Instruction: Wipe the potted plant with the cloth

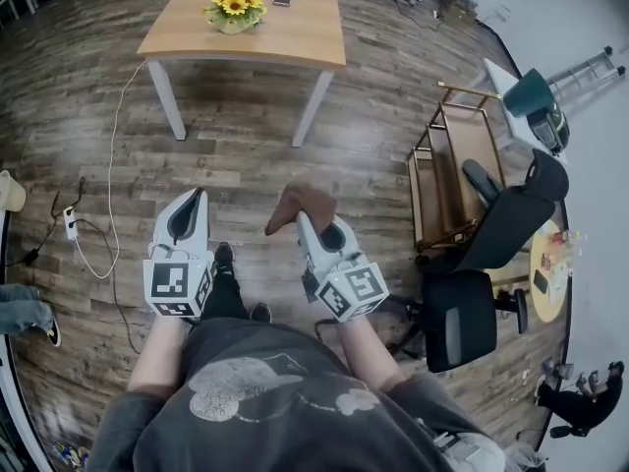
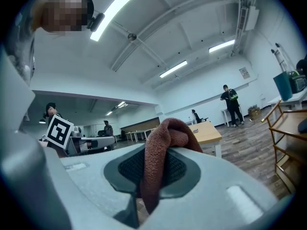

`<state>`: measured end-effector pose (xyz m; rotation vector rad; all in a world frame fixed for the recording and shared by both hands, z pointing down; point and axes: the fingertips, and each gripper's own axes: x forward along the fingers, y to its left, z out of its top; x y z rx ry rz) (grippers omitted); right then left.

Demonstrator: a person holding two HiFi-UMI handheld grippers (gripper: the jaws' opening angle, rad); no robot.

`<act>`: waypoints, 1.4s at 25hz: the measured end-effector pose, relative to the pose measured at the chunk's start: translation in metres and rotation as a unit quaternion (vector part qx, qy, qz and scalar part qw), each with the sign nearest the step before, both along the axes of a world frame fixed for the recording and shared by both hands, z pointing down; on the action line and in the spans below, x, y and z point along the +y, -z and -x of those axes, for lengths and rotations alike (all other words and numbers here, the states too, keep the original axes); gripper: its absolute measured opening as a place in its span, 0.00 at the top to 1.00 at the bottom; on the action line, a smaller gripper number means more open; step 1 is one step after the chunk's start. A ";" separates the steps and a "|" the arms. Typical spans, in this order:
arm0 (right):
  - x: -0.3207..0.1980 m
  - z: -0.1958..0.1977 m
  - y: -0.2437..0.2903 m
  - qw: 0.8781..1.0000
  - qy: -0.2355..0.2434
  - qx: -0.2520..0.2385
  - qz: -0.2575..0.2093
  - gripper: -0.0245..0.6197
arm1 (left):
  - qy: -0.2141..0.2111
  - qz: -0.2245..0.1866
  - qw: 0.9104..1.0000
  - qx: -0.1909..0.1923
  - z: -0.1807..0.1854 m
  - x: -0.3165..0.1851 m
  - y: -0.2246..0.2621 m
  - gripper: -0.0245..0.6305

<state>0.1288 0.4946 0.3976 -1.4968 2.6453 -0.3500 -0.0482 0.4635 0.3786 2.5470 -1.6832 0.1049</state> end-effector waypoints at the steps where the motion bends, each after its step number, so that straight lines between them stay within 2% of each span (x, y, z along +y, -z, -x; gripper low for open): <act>1: -0.007 -0.001 0.001 1.000 -0.004 0.000 0.000 0.88 | -0.003 0.000 1.000 0.001 -0.001 -0.008 0.000 0.93; 12: -0.107 0.002 0.005 0.999 -0.041 0.009 0.008 0.88 | -0.033 0.002 0.999 0.021 0.011 -0.119 -0.001 0.93; 20: -0.176 0.031 0.009 0.999 -0.042 0.016 0.009 0.88 | -0.047 0.003 0.999 0.023 0.032 -0.189 0.000 0.93; 27: -0.230 0.064 0.010 0.999 -0.041 0.018 0.007 0.88 | -0.048 0.005 0.998 0.032 0.065 -0.236 -0.003 0.93; 35: -0.262 0.075 0.004 0.998 -0.061 0.020 0.019 0.88 | -0.053 0.007 0.998 0.037 0.080 -0.269 -0.010 0.93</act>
